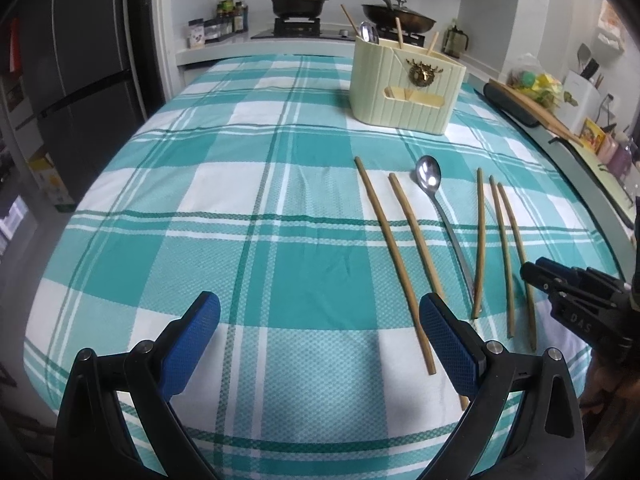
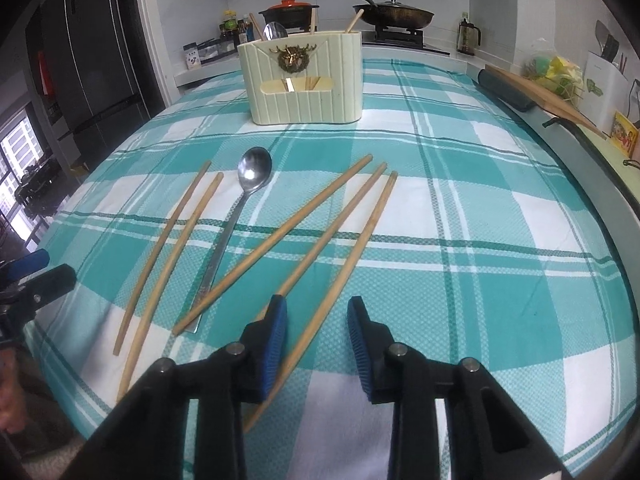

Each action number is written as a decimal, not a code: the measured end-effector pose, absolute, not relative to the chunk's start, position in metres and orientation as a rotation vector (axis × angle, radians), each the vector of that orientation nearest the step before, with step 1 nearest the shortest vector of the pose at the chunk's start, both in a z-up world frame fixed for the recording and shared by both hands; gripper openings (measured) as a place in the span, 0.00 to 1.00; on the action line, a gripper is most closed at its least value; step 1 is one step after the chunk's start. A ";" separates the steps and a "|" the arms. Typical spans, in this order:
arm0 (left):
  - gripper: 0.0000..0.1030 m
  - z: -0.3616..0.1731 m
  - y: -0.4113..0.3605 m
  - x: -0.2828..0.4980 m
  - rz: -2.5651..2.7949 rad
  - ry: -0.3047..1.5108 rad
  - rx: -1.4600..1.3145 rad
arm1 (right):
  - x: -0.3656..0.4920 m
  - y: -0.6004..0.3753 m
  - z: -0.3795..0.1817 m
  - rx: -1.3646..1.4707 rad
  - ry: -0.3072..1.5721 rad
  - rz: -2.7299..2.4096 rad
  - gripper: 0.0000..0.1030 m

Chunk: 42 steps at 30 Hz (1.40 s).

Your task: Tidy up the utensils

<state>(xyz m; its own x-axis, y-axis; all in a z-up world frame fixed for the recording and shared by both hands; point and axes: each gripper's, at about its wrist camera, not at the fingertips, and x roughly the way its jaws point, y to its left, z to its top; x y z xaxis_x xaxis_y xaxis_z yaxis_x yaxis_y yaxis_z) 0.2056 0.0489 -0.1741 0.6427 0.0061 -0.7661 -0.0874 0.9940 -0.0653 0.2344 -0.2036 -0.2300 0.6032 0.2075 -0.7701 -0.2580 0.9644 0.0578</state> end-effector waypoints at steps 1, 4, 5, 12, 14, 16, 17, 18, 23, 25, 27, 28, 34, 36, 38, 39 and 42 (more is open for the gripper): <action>0.97 -0.175 0.050 0.206 0.056 0.874 -0.103 | 0.237 -0.201 -0.232 -0.068 0.888 0.266 0.29; 0.97 -0.179 0.051 0.209 0.059 0.887 -0.117 | 0.241 -0.195 -0.241 -0.105 0.916 0.273 0.28; 0.97 -0.180 0.050 0.209 0.055 0.891 -0.119 | 0.240 -0.193 -0.241 -0.129 0.896 0.272 0.28; 0.97 -0.191 0.041 0.230 0.014 0.928 -0.126 | 0.237 -0.198 -0.241 -0.189 0.876 0.199 0.19; 0.97 -0.197 0.040 0.239 0.003 0.943 -0.127 | 0.238 -0.207 -0.240 -0.164 0.879 0.181 0.19; 0.97 -0.201 0.039 0.249 0.013 0.957 -0.127 | 0.237 -0.213 -0.240 -0.163 0.878 0.163 0.17; 0.97 -0.202 0.039 0.252 0.015 0.962 -0.130 | 0.236 -0.215 -0.241 -0.162 0.876 0.156 0.17; 0.97 -0.204 0.039 0.256 0.015 0.966 -0.132 | 0.235 -0.217 -0.241 -0.159 0.875 0.152 0.17; 0.97 -0.205 0.029 0.267 0.020 0.975 -0.094 | 0.233 -0.221 -0.242 -0.157 0.869 0.152 0.17; 0.97 -0.209 0.023 0.269 0.032 0.980 -0.056 | 0.233 -0.221 -0.242 -0.156 0.866 0.153 0.17; 0.96 -0.212 0.019 0.271 0.042 0.987 -0.021 | 0.233 -0.221 -0.242 -0.154 0.861 0.154 0.17; 0.95 -0.215 0.017 0.272 0.048 0.990 -0.004 | 0.233 -0.221 -0.242 -0.154 0.859 0.155 0.17; 0.27 -0.208 0.000 0.268 -0.016 0.961 0.062 | 0.230 -0.225 -0.242 -0.150 0.852 0.154 0.15; 0.05 -0.209 -0.005 0.267 -0.005 0.960 0.089 | 0.229 -0.226 -0.242 -0.151 0.851 0.149 0.11; 0.05 -0.209 -0.005 0.264 0.008 0.951 0.090 | 0.229 -0.227 -0.242 -0.154 0.850 0.142 0.09; 0.04 -0.209 -0.004 0.263 0.020 0.949 0.083 | 0.229 -0.228 -0.242 -0.154 0.851 0.138 0.09; 0.04 -0.209 0.008 0.257 0.063 0.957 0.046 | 0.227 -0.233 -0.242 -0.161 0.852 0.108 0.08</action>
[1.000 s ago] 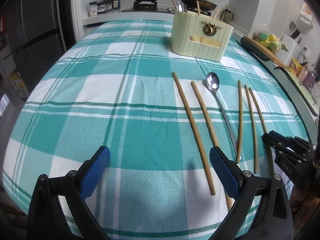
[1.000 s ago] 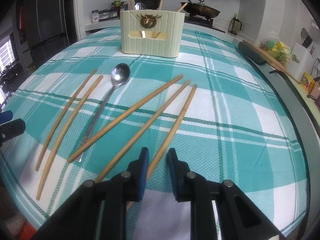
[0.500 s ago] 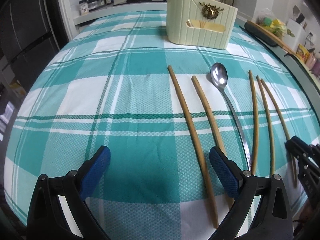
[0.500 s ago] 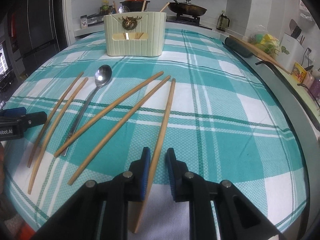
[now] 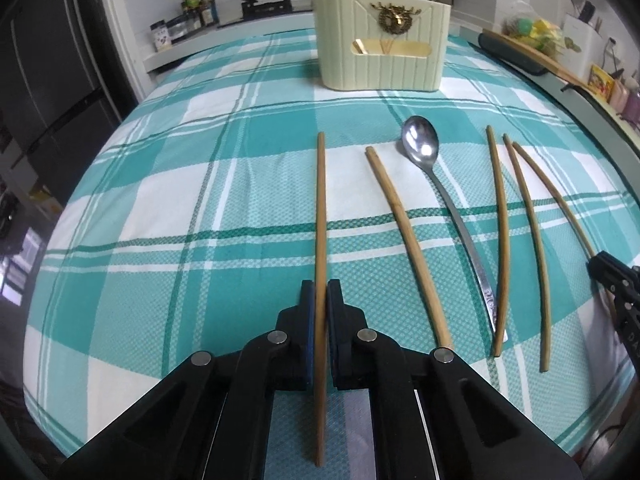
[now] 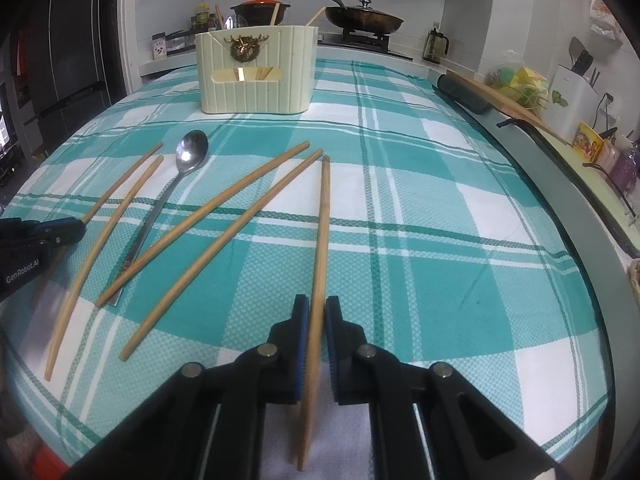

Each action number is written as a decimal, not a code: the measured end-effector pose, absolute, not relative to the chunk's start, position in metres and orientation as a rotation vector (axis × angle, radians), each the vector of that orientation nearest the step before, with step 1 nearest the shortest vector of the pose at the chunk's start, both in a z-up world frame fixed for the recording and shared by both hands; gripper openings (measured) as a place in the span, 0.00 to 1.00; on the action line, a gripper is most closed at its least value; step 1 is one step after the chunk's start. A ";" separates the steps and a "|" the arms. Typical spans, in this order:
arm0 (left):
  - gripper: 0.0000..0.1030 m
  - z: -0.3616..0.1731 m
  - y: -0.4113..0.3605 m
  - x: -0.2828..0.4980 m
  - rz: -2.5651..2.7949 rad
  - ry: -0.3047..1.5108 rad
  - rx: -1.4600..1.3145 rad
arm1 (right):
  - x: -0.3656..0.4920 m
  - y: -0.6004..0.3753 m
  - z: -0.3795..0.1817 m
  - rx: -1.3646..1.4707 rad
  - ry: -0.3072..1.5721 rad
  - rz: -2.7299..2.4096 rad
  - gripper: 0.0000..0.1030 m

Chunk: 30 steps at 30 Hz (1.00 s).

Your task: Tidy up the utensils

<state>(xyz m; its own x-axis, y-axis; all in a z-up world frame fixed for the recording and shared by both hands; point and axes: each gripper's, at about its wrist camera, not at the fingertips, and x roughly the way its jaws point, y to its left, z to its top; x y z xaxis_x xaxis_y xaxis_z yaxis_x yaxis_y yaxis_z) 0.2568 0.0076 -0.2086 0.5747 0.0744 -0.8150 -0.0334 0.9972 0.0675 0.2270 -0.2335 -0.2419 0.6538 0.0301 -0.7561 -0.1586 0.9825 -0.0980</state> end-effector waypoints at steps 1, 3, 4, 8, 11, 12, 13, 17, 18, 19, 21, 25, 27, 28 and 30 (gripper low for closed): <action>0.04 -0.208 0.012 0.253 0.077 0.961 0.031 | 0.226 -0.236 -0.242 -0.163 0.854 0.094 0.08; 0.04 -0.208 0.021 0.246 0.091 0.969 0.007 | 0.224 -0.242 -0.241 -0.168 0.859 0.071 0.08; 0.05 -0.208 0.023 0.243 0.086 0.974 0.002 | 0.223 -0.245 -0.241 -0.169 0.862 0.062 0.08; 0.11 -0.206 0.029 0.241 0.043 1.001 -0.018 | 0.220 -0.252 -0.240 -0.169 0.891 0.072 0.09; 0.34 -0.204 0.036 0.246 -0.018 1.017 -0.060 | 0.224 -0.255 -0.237 -0.159 0.921 0.104 0.12; 0.37 -0.203 0.039 0.249 -0.031 1.022 -0.070 | 0.226 -0.256 -0.235 -0.145 0.932 0.121 0.15; 0.37 -0.202 0.043 0.252 -0.042 1.028 -0.077 | 0.228 -0.258 -0.234 -0.133 0.941 0.135 0.24; 0.40 -0.201 0.054 0.264 -0.077 1.065 -0.081 | 0.235 -0.260 -0.226 -0.124 0.958 0.184 0.33; 0.40 -0.200 0.057 0.267 -0.085 1.071 -0.083 | 0.238 -0.259 -0.226 -0.132 0.968 0.198 0.33; 0.40 -0.199 0.059 0.271 -0.095 1.078 -0.087 | 0.241 -0.258 -0.226 -0.139 0.979 0.214 0.33; 0.41 -0.198 0.064 0.279 -0.118 1.094 -0.096 | 0.249 -0.258 -0.227 -0.133 1.015 0.245 0.33; 0.49 -0.196 0.070 0.295 -0.126 1.109 -0.074 | 0.266 -0.263 -0.227 -0.094 1.070 0.262 0.33; 0.49 -0.197 0.070 0.305 -0.127 1.121 -0.061 | 0.275 -0.265 -0.226 -0.083 1.091 0.269 0.33; 0.49 -0.199 0.070 0.310 -0.133 1.129 -0.062 | 0.279 -0.265 -0.226 -0.077 1.105 0.273 0.33; 0.49 -0.202 0.069 0.320 -0.139 1.147 -0.061 | 0.289 -0.266 -0.226 -0.069 1.127 0.277 0.33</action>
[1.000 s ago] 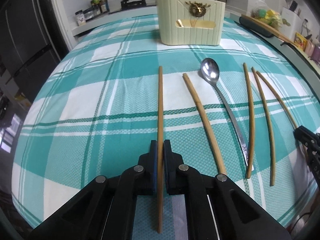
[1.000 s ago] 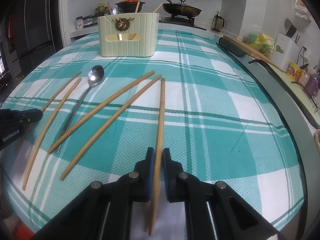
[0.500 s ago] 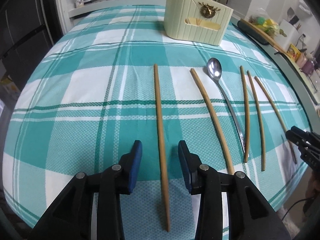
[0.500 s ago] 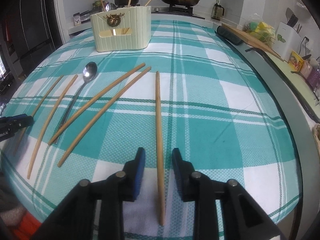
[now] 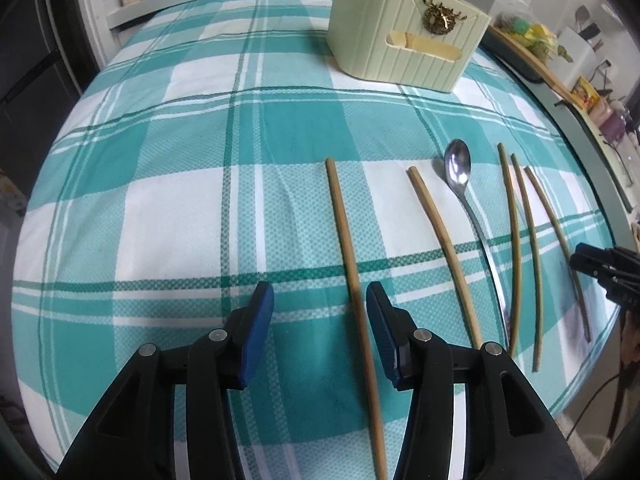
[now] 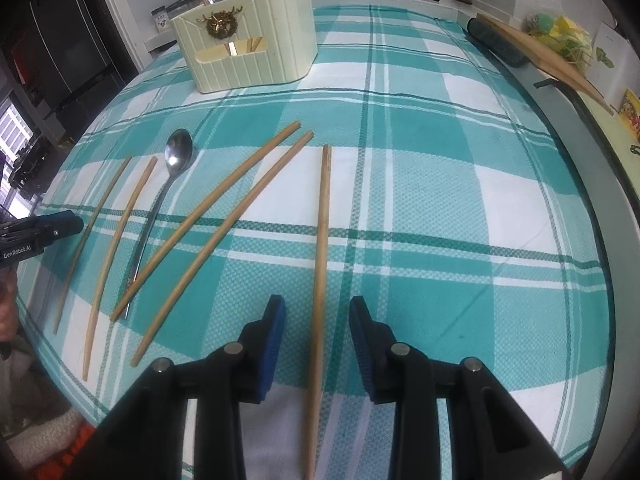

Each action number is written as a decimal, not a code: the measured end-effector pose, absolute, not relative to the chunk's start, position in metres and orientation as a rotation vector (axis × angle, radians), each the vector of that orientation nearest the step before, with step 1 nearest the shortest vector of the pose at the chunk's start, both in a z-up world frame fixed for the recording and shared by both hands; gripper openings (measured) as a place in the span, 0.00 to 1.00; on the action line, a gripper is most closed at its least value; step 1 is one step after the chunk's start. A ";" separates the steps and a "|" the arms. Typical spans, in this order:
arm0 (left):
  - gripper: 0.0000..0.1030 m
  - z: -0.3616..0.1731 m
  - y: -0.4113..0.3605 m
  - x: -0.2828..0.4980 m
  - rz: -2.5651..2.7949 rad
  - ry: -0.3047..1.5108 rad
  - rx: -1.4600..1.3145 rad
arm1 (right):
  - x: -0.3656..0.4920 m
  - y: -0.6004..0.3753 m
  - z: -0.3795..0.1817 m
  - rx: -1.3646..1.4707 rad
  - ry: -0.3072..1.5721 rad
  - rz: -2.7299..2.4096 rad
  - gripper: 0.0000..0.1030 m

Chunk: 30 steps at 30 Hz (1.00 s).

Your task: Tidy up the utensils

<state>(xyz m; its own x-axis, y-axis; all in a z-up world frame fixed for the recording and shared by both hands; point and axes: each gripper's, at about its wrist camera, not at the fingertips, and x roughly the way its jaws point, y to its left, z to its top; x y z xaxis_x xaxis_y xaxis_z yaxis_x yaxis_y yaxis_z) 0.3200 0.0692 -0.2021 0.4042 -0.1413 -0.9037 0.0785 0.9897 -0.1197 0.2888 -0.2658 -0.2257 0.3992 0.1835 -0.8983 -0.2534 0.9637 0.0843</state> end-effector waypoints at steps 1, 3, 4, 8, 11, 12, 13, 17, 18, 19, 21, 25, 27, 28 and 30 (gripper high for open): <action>0.48 -0.204 0.068 0.325 -0.149 1.155 -0.058 | 0.294 -0.265 -0.226 -0.073 1.137 0.279 0.33; 0.48 -0.207 0.064 0.334 -0.154 1.162 -0.032 | 0.304 -0.261 -0.226 -0.094 1.153 0.288 0.33; 0.48 -0.207 0.061 0.338 -0.149 1.161 -0.008 | 0.309 -0.258 -0.226 -0.108 1.159 0.290 0.33; 0.48 -0.209 0.056 0.354 -0.142 1.165 0.046 | 0.333 -0.248 -0.234 -0.162 1.191 0.291 0.33; 0.46 -0.210 0.057 0.366 -0.139 1.179 0.048 | 0.352 -0.240 -0.234 -0.199 1.183 0.283 0.33; 0.42 -0.210 0.057 0.369 -0.135 1.184 0.051 | 0.358 -0.237 -0.234 -0.203 1.184 0.285 0.33; 0.40 -0.210 0.056 0.371 -0.129 1.187 0.055 | 0.364 -0.235 -0.234 -0.204 1.181 0.284 0.33; 0.12 -0.210 0.053 0.375 -0.116 1.180 0.054 | 0.384 -0.226 -0.234 -0.212 1.160 0.271 0.27; 0.07 -0.210 0.052 0.376 -0.118 1.180 0.045 | 0.387 -0.225 -0.234 -0.214 1.152 0.270 0.21; 0.06 -0.210 0.052 0.375 -0.113 1.175 0.036 | 0.388 -0.223 -0.233 -0.217 1.145 0.268 0.08; 0.04 -0.210 0.051 0.373 -0.107 1.164 0.022 | 0.391 -0.224 -0.234 -0.213 1.139 0.259 0.07; 0.04 -0.198 0.055 0.365 -0.111 1.129 -0.019 | 0.385 -0.231 -0.227 -0.165 1.109 0.261 0.06; 0.04 -0.182 0.055 0.359 -0.113 1.086 -0.018 | 0.379 -0.236 -0.216 -0.144 1.078 0.267 0.06; 0.04 -0.173 0.056 0.356 -0.117 1.064 -0.021 | 0.375 -0.238 -0.210 -0.136 1.059 0.271 0.06; 0.04 -0.155 0.056 0.348 -0.127 1.018 -0.024 | 0.367 -0.244 -0.192 -0.118 1.015 0.279 0.06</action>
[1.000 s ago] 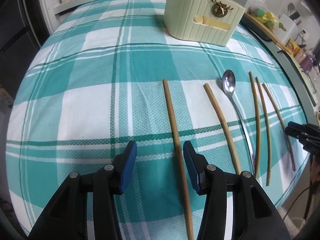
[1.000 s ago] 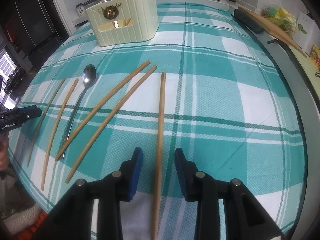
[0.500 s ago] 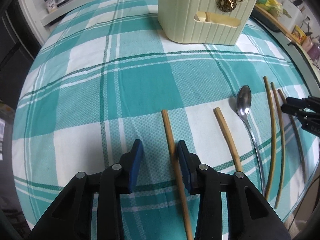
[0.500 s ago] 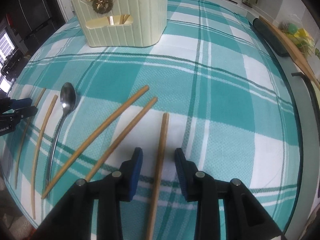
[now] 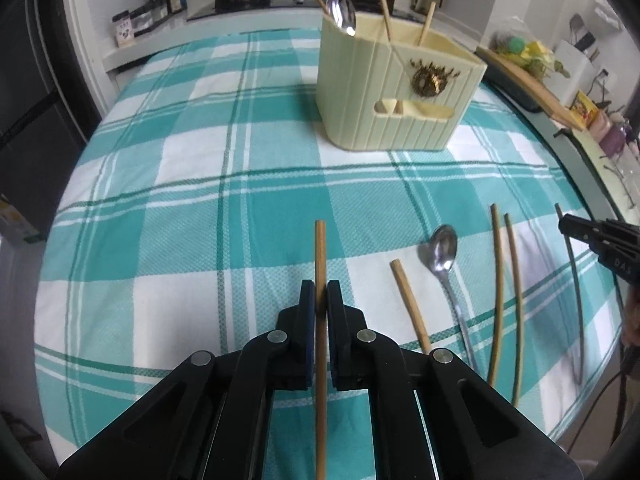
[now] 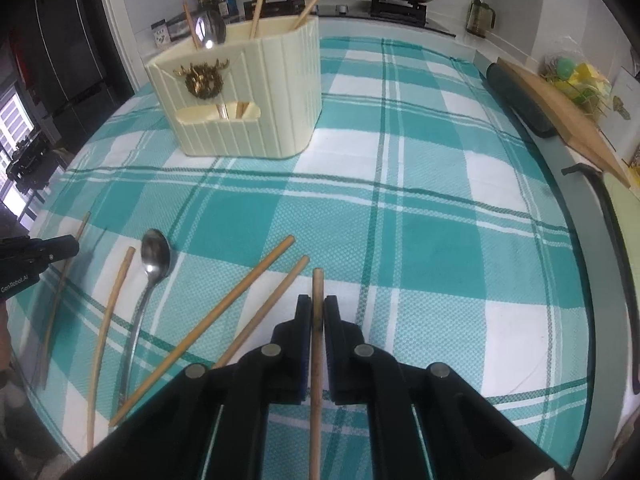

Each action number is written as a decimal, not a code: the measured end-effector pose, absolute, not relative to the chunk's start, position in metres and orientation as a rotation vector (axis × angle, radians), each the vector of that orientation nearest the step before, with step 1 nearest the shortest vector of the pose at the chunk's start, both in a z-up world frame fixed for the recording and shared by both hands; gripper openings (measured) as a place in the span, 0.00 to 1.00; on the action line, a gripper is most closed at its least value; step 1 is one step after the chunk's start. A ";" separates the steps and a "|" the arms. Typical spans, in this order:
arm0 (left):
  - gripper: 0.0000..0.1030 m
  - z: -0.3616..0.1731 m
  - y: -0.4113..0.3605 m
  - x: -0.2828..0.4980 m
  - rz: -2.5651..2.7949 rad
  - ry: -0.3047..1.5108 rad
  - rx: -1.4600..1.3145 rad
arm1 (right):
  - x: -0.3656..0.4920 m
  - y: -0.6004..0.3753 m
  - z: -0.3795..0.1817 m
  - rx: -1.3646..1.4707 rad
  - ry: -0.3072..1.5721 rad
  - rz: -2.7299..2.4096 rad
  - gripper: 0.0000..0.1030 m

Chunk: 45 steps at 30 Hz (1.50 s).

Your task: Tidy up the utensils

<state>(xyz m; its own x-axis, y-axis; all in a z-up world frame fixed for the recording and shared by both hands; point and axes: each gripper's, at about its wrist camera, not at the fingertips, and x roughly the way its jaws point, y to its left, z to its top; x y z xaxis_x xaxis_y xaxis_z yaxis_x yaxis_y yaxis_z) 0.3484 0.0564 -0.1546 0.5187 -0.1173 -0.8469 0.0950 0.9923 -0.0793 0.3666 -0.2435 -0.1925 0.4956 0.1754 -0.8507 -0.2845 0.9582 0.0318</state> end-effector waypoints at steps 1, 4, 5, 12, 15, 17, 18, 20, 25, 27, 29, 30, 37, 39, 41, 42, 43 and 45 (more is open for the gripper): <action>0.04 -0.145 0.056 0.344 -0.133 0.994 -0.024 | 0.363 -0.246 -0.184 -0.110 0.998 0.283 0.06; 0.04 -0.118 0.056 0.333 -0.159 0.932 -0.027 | 0.350 -0.251 -0.158 -0.082 0.937 0.308 0.06; 0.04 -0.108 0.056 0.328 -0.168 0.910 -0.031 | 0.345 -0.252 -0.150 -0.079 0.918 0.315 0.06; 0.04 -0.056 0.060 0.300 -0.210 0.778 -0.055 | 0.306 -0.255 -0.096 -0.058 0.766 0.364 0.06; 0.04 -0.041 0.063 0.290 -0.221 0.734 -0.071 | 0.290 -0.252 -0.077 -0.076 0.687 0.373 0.06; 0.04 -0.033 0.064 0.285 -0.226 0.711 -0.080 | 0.282 -0.249 -0.070 -0.089 0.640 0.376 0.06; 0.04 -0.030 0.065 0.284 -0.227 0.699 -0.086 | 0.278 -0.248 -0.067 -0.092 0.617 0.377 0.06; 0.04 -0.025 0.066 0.281 -0.231 0.681 -0.097 | 0.272 -0.246 -0.061 -0.094 0.574 0.373 0.06; 0.04 -0.009 0.070 0.277 -0.234 0.638 -0.116 | 0.268 -0.248 -0.048 -0.051 0.501 0.360 0.06; 0.04 -0.002 0.071 0.276 -0.234 0.622 -0.119 | 0.268 -0.248 -0.040 -0.045 0.476 0.348 0.06; 0.04 0.005 0.073 0.278 -0.237 0.608 -0.125 | 0.268 -0.247 -0.032 -0.044 0.453 0.338 0.06; 0.04 0.010 0.075 0.280 -0.238 0.602 -0.129 | 0.270 -0.247 -0.028 -0.044 0.444 0.335 0.06; 0.04 0.045 0.079 0.302 -0.226 0.537 -0.124 | 0.295 -0.245 0.003 -0.043 0.401 0.330 0.06; 0.04 0.059 0.080 0.311 -0.220 0.505 -0.124 | 0.306 -0.244 0.014 -0.043 0.387 0.328 0.06; 0.04 0.075 0.080 0.324 -0.212 0.464 -0.125 | 0.317 -0.241 0.024 -0.054 0.370 0.324 0.06; 0.04 0.082 0.080 0.331 -0.208 0.444 -0.128 | 0.323 -0.240 0.030 -0.059 0.358 0.321 0.06; 0.04 0.090 0.079 0.339 -0.203 0.422 -0.132 | 0.329 -0.238 0.035 -0.064 0.346 0.321 0.06; 0.04 0.102 0.077 0.356 -0.192 0.389 -0.135 | 0.341 -0.233 0.046 -0.066 0.324 0.320 0.06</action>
<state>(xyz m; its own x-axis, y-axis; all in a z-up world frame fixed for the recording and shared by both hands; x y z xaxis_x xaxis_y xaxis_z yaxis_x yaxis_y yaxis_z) 0.3558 0.0770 0.1015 0.9077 -0.2108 -0.3629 0.1593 0.9730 -0.1669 0.3413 -0.2330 0.0455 0.8982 0.2985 -0.3228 -0.3194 0.9475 -0.0126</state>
